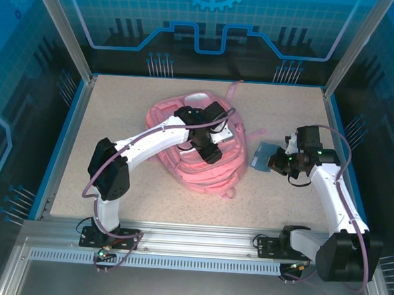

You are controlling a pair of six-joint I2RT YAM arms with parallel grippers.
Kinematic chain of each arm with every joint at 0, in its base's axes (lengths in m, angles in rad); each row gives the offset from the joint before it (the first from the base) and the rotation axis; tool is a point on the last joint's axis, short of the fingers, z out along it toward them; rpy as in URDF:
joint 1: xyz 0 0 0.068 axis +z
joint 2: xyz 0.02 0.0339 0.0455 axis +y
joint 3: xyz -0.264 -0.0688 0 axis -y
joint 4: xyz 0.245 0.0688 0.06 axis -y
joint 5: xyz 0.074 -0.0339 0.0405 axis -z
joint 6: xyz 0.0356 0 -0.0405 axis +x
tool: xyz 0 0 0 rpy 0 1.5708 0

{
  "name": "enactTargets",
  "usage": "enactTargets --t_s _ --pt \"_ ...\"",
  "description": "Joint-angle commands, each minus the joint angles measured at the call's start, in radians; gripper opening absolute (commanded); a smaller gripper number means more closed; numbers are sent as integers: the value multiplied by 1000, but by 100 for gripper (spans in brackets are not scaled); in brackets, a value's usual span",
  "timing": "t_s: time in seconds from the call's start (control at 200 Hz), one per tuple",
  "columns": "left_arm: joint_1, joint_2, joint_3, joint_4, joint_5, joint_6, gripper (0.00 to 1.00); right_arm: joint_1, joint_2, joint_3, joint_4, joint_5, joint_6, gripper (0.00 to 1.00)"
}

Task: Pack the student bag
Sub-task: Open the student bag at the top-center of the table.

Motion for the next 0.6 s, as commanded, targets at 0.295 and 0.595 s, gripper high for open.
enactTargets --t_s 0.295,0.595 --pt "-2 33 13 -3 -33 15 26 8 -24 29 -17 -10 8 7" --pt "13 -22 40 4 -26 18 9 22 -39 47 -18 -62 19 6"
